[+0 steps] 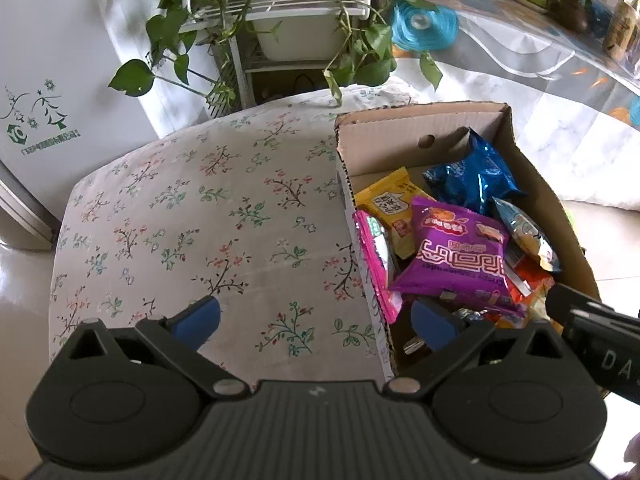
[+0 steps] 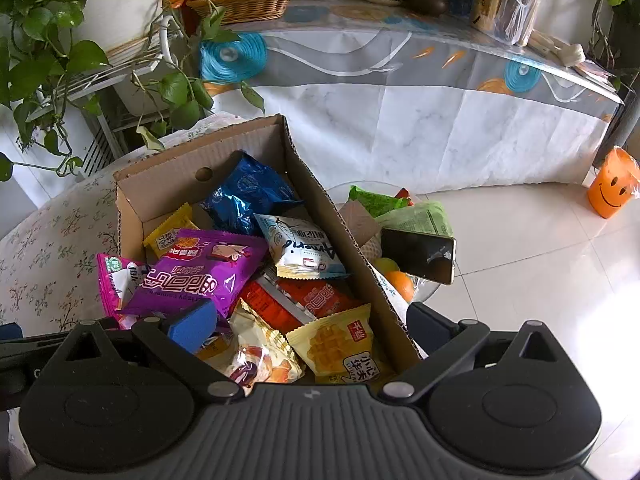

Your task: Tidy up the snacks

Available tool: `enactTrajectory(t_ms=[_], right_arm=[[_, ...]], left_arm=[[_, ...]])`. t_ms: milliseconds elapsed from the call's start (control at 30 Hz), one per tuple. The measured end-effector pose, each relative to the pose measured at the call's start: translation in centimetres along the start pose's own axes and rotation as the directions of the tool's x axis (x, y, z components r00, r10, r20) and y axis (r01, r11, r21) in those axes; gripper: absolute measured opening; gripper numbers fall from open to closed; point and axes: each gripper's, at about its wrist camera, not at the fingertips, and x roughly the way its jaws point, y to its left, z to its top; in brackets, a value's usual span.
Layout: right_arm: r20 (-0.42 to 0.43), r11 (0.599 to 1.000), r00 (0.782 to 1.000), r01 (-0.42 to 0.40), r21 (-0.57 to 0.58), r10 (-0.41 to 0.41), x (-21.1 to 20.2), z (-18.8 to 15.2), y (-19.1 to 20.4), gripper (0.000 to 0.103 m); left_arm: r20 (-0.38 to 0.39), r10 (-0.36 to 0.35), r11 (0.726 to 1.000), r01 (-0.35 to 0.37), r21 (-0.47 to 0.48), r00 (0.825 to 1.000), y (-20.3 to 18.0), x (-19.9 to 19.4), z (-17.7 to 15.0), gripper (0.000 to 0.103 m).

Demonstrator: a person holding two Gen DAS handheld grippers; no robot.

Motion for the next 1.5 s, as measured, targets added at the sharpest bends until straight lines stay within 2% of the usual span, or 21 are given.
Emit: enactTrajectory(t_ms=[767,1500], right_arm=[[-0.019,0.999,0.999,-0.030,0.015,0.030,0.3,0.0,0.0,0.103],[0.004,0.997,0.997,-0.079,-0.026,0.080,0.2,-0.8,0.9,0.103]], left_arm=[[-0.012,-0.034,0.999,0.035,0.010,0.999,0.4,0.3,-0.1,0.100],[-0.004,0.007,1.000,-0.007,0.007,1.000,1.6,-0.4,-1.2,0.100]])
